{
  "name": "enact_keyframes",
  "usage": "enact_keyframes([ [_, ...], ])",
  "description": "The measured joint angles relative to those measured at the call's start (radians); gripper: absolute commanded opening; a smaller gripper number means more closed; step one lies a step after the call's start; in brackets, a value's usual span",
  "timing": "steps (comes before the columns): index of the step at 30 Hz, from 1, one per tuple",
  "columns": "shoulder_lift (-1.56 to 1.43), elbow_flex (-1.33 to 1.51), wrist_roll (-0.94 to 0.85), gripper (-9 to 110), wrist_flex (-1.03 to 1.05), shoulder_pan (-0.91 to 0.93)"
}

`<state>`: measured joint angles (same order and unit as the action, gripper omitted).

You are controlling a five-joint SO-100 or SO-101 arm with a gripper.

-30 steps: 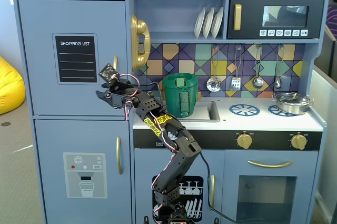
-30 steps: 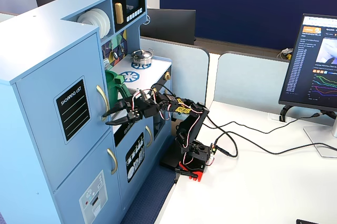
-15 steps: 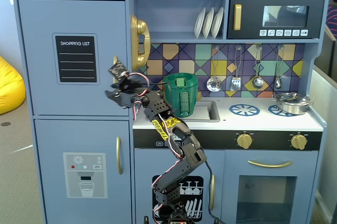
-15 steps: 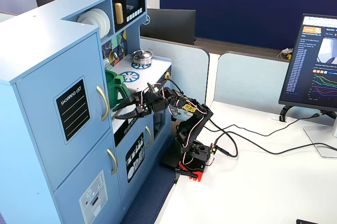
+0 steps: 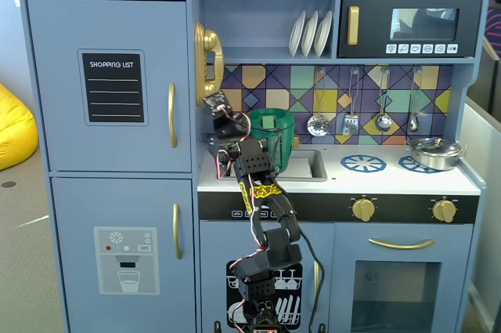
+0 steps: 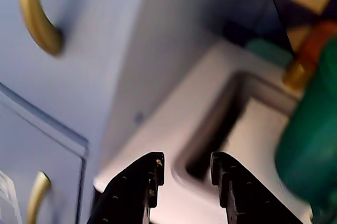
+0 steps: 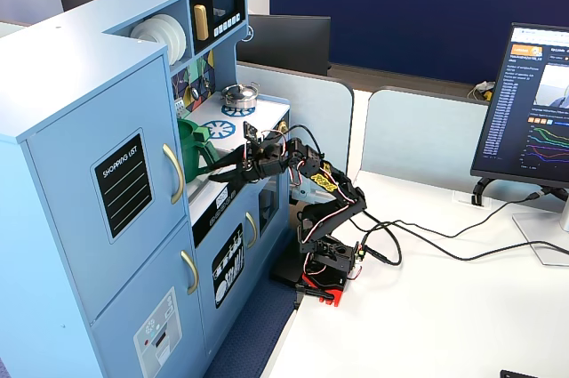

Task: Close the left cabinet door

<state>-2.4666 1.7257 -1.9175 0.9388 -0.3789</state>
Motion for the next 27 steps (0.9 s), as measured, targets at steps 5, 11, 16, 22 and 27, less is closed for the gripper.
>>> enact_keyframes([
  [5, -0.064, 0.12, 0.028, 0, 0.117, 0.138],
  [11, -0.15, 0.344, 0.103, 0, 0.187, 0.301],
  [16, -0.241, 0.568, 0.198, 0, 0.244, 0.362],
  [22, -0.357, 0.857, 0.281, 0, 0.247, 0.407],
  [27, -0.449, 1.055, 0.322, 0, 0.247, 0.41],
])
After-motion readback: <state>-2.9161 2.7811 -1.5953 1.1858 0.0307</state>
